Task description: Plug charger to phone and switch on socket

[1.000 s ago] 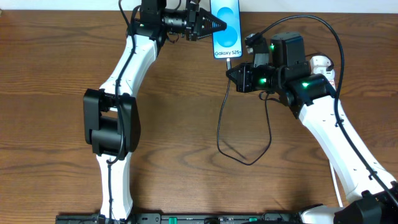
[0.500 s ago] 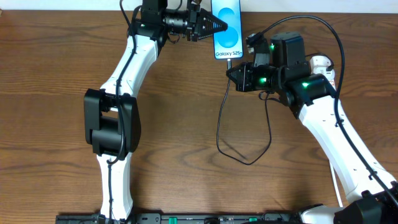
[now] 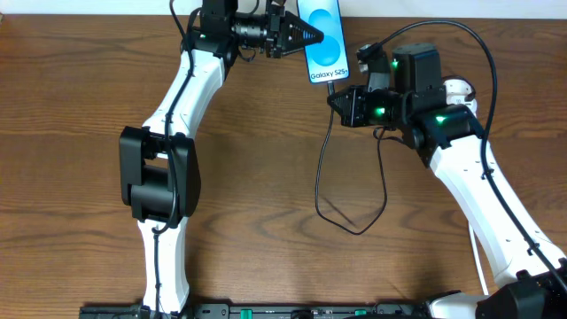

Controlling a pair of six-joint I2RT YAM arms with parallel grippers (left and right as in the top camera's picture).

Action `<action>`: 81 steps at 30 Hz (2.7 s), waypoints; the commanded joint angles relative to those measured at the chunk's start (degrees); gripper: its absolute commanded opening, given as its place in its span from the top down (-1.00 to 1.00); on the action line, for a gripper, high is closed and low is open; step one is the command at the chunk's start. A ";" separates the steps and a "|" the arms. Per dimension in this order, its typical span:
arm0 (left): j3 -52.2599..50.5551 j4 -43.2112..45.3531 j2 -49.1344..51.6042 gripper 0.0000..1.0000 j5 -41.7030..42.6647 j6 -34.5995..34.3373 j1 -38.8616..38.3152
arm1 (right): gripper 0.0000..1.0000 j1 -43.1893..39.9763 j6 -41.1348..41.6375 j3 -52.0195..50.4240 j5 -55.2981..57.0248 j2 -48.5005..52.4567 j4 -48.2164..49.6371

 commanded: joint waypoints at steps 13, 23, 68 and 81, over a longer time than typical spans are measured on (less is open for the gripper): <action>0.68 -0.37 -1.99 0.86 4.92 -0.13 -0.61 | 0.47 -0.76 -1.99 2.21 1.68 -0.09 2.62; 0.66 -0.44 -0.76 0.86 4.83 2.08 -0.13 | -0.62 -0.76 -2.01 2.21 0.46 -0.13 -1.77; -6.75 -57.75 0.24 0.85 -37.42 43.91 -5.55 | -0.98 -1.36 -1.97 2.10 7.78 -0.13 -18.21; -6.99 -60.22 3.37 0.85 -40.13 43.23 -6.60 | -0.98 -1.36 -1.75 2.08 7.54 -0.13 -20.33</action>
